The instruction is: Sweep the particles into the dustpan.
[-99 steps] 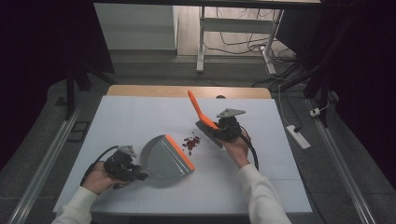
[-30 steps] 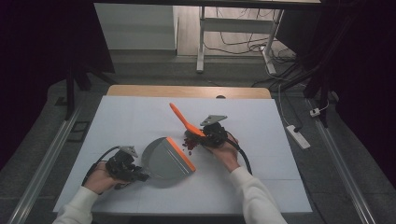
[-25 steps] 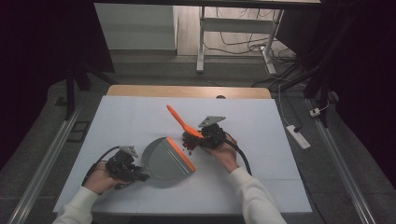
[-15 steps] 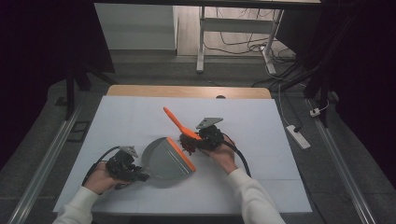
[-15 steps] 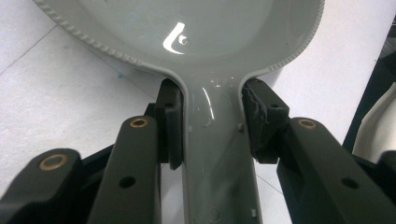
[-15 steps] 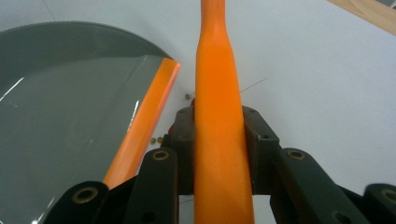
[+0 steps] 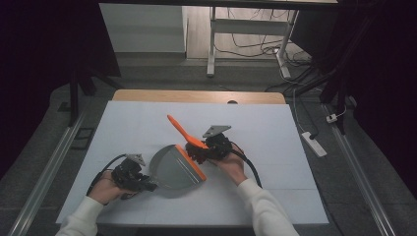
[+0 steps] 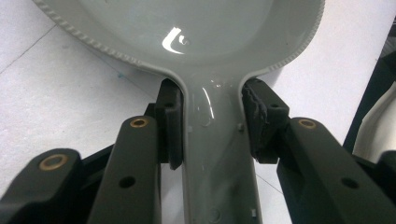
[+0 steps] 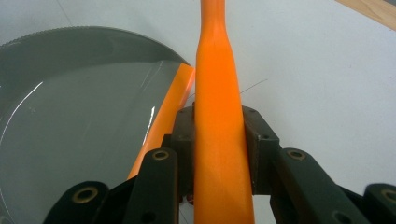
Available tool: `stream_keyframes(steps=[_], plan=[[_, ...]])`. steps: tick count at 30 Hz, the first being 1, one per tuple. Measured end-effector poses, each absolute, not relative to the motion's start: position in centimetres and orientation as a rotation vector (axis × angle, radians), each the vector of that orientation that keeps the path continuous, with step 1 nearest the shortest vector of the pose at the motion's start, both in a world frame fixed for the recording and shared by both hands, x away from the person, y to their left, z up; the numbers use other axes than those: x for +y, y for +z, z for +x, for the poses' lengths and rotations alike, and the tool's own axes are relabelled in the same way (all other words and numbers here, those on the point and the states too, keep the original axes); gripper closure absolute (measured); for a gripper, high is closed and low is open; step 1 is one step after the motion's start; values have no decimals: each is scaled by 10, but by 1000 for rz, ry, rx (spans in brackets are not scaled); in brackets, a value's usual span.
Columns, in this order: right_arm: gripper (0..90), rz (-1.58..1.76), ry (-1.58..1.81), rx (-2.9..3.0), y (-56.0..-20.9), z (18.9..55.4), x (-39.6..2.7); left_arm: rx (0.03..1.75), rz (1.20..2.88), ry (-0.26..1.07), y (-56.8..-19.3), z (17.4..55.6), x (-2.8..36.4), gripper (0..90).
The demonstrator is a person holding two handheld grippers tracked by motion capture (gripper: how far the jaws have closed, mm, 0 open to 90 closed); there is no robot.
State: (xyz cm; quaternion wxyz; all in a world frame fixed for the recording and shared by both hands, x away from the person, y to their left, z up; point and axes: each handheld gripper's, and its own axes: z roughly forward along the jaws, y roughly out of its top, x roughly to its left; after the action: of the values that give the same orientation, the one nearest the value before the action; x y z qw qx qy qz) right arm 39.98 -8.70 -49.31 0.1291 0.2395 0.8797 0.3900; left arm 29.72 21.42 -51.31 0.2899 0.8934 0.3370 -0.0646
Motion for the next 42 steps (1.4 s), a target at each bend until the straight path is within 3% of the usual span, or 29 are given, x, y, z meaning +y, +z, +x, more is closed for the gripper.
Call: stream_keyframes(steps=[21, 35, 42], plan=[[700, 620, 1293, 2638, -486, 382, -64, 899, 2384, -173, -513, 297, 214, 621], [699, 779, 1295, 2487, -472, 401, -102, 900, 2385, -172, -513, 297, 214, 621], [700, 846, 1241, 2464, -480, 409, -113, 900, 2385, -174, -513, 297, 214, 621]])
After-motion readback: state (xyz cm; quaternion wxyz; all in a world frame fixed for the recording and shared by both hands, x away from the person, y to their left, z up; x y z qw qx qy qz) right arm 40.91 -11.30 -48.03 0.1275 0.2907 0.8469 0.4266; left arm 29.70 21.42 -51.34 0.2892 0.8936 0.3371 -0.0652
